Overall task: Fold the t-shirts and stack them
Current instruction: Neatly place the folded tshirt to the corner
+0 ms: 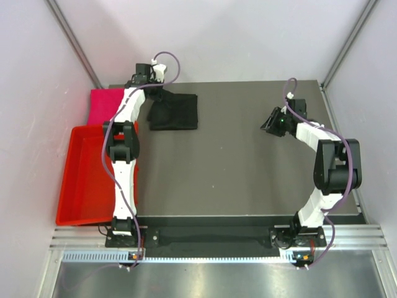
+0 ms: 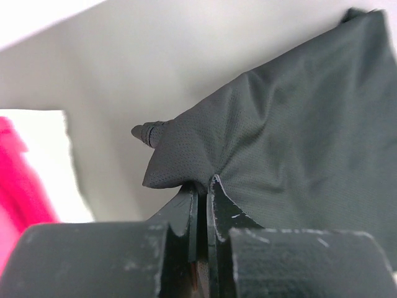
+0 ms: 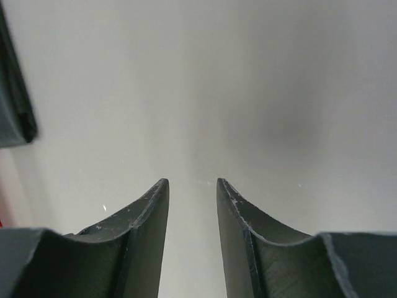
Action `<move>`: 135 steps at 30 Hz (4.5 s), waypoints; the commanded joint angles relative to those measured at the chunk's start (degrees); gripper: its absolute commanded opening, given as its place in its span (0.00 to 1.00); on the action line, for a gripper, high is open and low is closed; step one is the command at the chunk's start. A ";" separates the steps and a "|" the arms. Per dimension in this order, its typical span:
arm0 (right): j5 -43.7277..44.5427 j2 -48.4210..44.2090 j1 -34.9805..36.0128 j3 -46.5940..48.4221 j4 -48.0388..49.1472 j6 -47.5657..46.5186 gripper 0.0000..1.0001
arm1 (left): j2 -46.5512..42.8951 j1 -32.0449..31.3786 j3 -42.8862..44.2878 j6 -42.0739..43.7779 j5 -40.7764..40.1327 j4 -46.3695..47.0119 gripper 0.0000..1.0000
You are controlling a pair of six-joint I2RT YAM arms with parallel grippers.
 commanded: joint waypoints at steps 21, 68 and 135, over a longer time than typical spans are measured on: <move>-0.85 -4.48 -3.54 -3.30 1.77 -1.51 0.37 | -9.83 0.01 -2.43 21.84 -24.76 9.84 0.00; -1.20 -2.20 -4.95 -0.75 0.19 -1.95 0.36 | -0.35 13.10 -2.09 36.71 -35.41 36.83 0.00; -5.68 -6.42 -5.12 -6.63 2.12 -2.56 0.38 | -12.38 3.97 -29.85 31.96 -22.40 31.38 0.01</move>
